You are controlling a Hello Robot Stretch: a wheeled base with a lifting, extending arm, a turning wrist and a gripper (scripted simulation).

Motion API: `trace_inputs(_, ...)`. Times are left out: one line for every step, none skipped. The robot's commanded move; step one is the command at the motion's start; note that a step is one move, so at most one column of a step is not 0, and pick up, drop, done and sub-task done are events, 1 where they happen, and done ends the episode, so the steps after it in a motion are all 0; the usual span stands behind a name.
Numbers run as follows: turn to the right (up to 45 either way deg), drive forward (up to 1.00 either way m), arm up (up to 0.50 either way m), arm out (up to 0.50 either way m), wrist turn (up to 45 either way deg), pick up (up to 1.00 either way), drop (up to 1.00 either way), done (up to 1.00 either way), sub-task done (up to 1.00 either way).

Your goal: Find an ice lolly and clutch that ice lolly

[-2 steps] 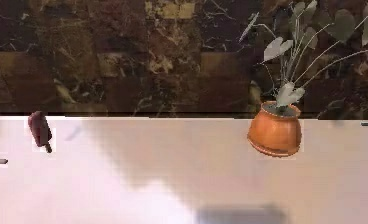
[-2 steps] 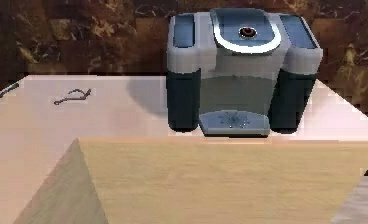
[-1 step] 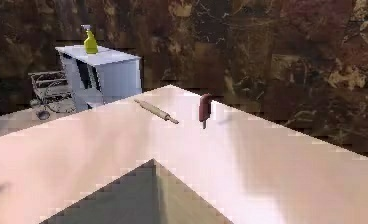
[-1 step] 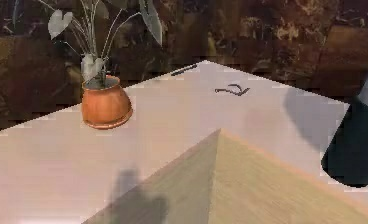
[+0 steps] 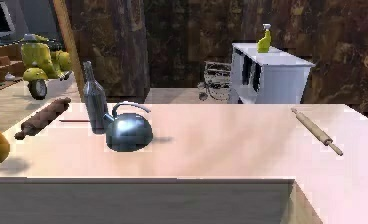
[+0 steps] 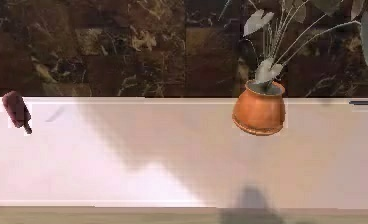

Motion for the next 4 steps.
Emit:
trace_inputs(-33.0,0.0,0.0,0.0,0.0,0.0,0.0,0.0,0.0)
trace_inputs(0.0,0.0,0.5,0.0,0.0,0.0,0.0,0.0,0.0)
trace_inputs(0.0,0.0,0.38,0.0,0.0,0.0,0.0,0.0,0.0)
trace_inputs(0.0,0.0,0.0,0.5,0.0,0.0,0.0,0.0,0.0)
